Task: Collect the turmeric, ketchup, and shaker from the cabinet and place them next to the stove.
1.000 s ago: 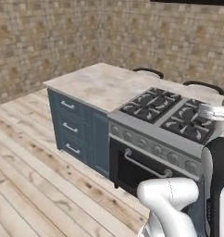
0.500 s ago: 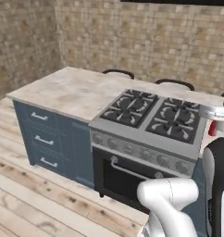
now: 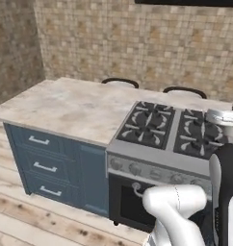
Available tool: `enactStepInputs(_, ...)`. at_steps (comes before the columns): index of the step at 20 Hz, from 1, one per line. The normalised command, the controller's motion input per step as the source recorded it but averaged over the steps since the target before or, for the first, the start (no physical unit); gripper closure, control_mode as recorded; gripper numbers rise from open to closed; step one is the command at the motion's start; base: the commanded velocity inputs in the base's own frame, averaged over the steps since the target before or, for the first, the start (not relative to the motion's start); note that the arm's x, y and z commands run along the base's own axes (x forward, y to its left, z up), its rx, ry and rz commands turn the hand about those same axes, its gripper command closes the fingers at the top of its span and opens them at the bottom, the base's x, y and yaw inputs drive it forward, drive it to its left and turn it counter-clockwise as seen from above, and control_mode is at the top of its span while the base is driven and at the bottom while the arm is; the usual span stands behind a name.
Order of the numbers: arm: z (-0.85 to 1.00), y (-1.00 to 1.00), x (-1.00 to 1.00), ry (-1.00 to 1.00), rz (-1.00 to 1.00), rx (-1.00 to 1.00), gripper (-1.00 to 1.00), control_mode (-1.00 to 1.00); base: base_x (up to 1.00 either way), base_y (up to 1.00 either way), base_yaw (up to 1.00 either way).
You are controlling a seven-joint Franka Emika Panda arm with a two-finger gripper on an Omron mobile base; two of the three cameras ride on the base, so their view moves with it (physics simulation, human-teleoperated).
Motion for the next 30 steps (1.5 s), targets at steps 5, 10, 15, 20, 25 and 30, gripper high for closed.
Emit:
enactStepInputs(5,0.0,0.0,0.0,0.0,0.0,0.0,1.0,1.0,0.55,0.4,-0.28)
enactStepInputs(10,0.0,0.0,0.0,0.0,0.0,0.0,1.0,1.0,0.25,0.41,-0.32)
enactStepInputs(15,0.0,0.0,0.0,0.0,0.0,0.0,1.0,1.0,0.17,0.44,-0.36)
enactStepInputs(20,0.0,0.0,0.0,0.0,0.0,0.0,1.0,1.0,0.19,0.52,-0.41)
enactStepInputs(25,0.0,0.0,0.0,0.0,0.0,0.0,1.0,1.0,0.31,0.61,-0.41)
enactStepInputs(30,0.0,0.0,0.0,0.0,0.0,0.0,1.0,1.0,0.6,0.72,-0.35)
